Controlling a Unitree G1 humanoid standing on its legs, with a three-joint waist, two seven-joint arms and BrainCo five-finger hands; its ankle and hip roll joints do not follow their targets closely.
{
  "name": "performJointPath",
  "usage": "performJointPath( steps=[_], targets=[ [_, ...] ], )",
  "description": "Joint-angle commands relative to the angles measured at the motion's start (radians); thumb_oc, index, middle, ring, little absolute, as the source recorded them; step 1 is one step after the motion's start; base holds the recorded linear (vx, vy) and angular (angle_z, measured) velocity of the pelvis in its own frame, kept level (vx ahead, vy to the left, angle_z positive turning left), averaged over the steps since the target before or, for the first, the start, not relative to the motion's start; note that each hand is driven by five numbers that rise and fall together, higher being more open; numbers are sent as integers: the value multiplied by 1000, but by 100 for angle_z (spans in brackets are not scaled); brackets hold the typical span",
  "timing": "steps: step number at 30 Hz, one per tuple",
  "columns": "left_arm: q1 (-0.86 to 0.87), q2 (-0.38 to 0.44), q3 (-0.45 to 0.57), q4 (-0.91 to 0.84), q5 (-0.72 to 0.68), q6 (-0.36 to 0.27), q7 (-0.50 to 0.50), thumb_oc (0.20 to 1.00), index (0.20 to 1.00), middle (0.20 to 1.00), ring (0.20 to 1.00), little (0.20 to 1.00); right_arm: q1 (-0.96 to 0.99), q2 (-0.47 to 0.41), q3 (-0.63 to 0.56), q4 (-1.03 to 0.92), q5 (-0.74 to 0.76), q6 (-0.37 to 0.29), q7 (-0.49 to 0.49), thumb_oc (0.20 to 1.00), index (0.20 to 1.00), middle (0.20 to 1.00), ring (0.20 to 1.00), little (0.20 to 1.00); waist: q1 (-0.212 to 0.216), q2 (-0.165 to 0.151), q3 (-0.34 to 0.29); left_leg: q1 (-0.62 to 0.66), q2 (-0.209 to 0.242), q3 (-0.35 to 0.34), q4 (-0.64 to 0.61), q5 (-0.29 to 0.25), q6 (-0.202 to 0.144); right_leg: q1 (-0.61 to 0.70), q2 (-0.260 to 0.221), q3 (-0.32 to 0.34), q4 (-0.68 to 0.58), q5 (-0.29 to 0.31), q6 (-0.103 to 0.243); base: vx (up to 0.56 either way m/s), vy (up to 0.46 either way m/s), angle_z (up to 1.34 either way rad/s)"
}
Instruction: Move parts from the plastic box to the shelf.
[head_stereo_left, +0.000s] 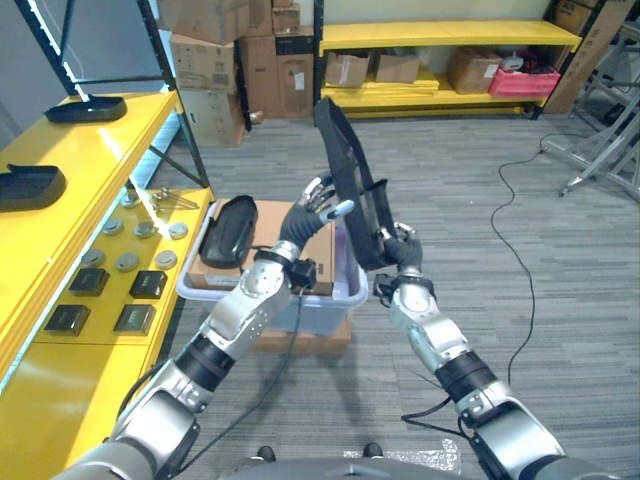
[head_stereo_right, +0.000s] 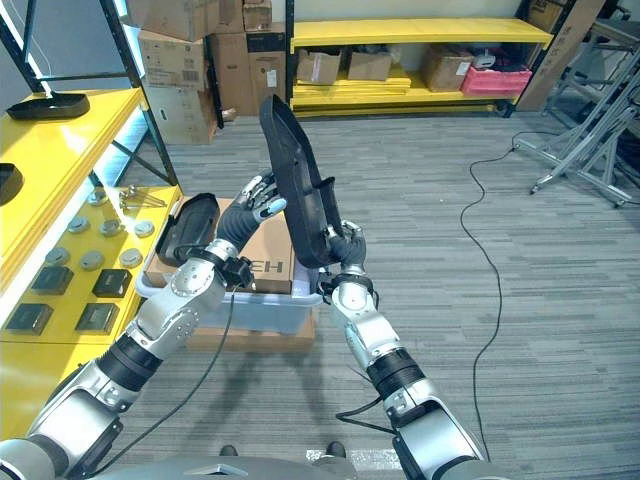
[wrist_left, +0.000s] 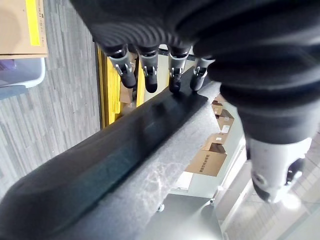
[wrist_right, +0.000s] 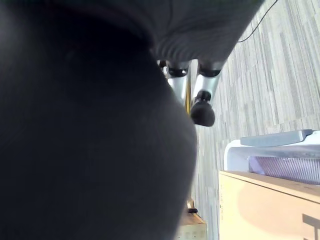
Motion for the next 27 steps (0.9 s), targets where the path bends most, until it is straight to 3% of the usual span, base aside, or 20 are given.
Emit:
performJointPath(
  steps=[1,9,15,23,27],
  targets=[
    [-128,-62,-99,67,9,11,-20,1000,1000,1000,1000,1000,-117,30,11,-7,-15,-45,-9,200,200,200,200,200,20,-8,-55,-11,21,3,56,-83,-6,0,-10,-24,37,-85,62,0,0,0],
    [-112,-79,-141,163,47,99,9,1000,1000,1000,1000,1000,-132,51,29,4,-19,-37,-26,200,200,200,200,200,20,-7,-55,-3,19,4,52,-85,-4,3,-9,-17,39,-89,63,0,0,0],
    [-91,-89,-145,249,51,77,-20,1000,1000,1000,1000,1000,-135,52,39,16,-24,-28,-38,200,200,200,200,200,23,-7,-57,2,19,4,48,-88,-4,4,-10,-17,39,-89,66,0,0,0],
    [-97,-76,-142,232,87,70,-30,1000,1000,1000,1000,1000,-140,34,52,18,-76,-15,-30,200,200,200,200,200,28,-4,-53,3,19,-1,51,-89,-4,6,-10,-20,43,-91,65,0,0,0],
    [-100,-71,-130,229,78,65,19,1000,1000,1000,1000,1000,-140,21,59,22,-69,-15,-22,200,200,200,200,200,26,-3,-53,3,19,-3,51,-89,-5,6,-9,-19,46,-93,65,0,0,0]
  ],
)
